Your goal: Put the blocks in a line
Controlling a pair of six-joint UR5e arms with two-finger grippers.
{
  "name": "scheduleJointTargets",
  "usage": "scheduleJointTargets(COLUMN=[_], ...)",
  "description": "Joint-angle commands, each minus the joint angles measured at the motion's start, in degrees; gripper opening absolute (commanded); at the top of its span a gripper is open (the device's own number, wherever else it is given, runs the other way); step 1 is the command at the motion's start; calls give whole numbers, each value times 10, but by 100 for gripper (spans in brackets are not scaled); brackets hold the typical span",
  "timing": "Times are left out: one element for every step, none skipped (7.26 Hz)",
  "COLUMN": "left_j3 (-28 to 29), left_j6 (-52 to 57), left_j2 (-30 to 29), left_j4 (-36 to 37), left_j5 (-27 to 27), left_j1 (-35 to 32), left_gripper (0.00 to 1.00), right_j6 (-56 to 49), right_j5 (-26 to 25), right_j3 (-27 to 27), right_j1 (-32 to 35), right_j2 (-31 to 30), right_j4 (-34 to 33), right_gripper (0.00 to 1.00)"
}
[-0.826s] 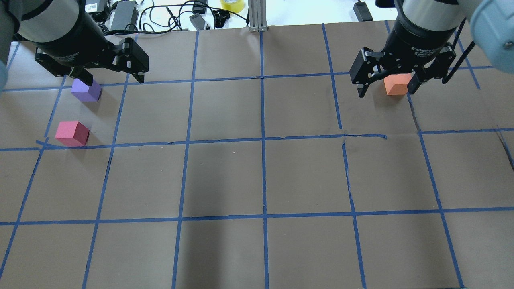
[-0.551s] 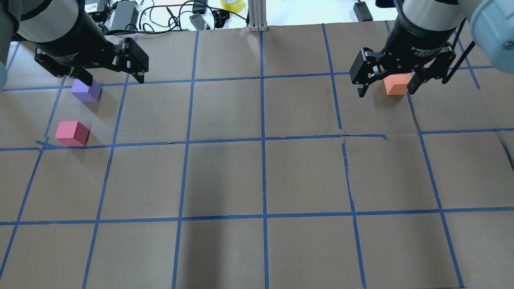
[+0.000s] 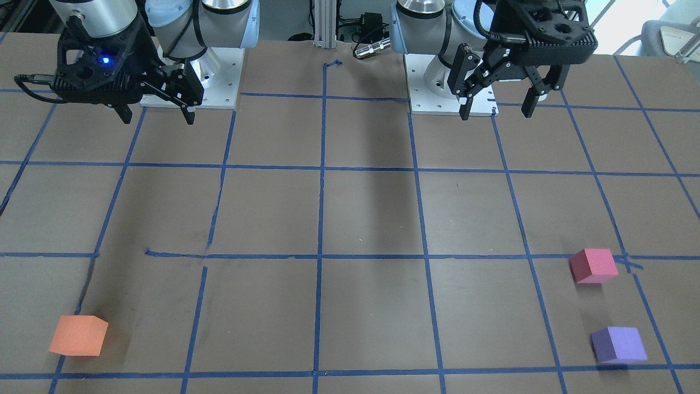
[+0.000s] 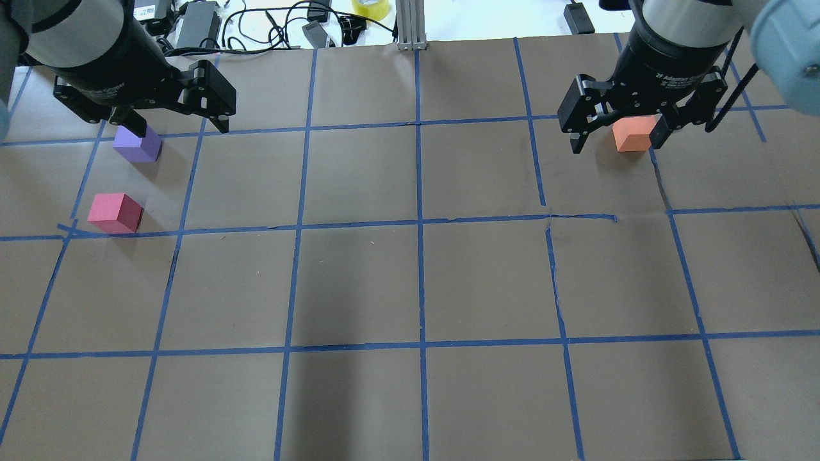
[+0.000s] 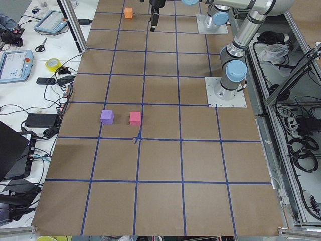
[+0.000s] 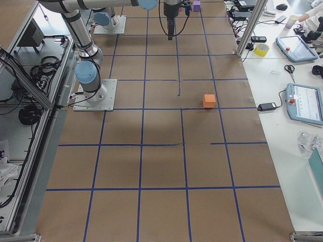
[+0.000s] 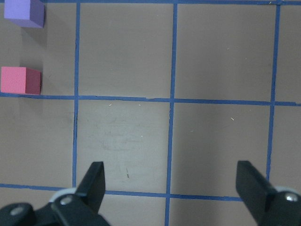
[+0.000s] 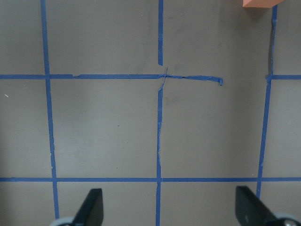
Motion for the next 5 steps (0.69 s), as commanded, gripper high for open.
scheduleJointTargets(left_j3=[0,0,0,0,0], left_j6=[0,0,0,0,0], left_j2=[0,0,1,1,1], left_j4=[0,-1,-1,-1,-1], left_j5=[0,0,0,0,0], left_j1=[0,0,0,0,0], left_gripper=[100,100,100,100,100], right_j6=[1,0,1,0,-3], right_j5=[0,-1,0,-1,-1], right_j3=[1,1,1,1,1], right_j1=[-1,-1,-1,-1,-7], right_j2=[5,4,4,4,6], right_j4=[-1,0,0,0,-1], right_gripper=[100,100,100,100,100])
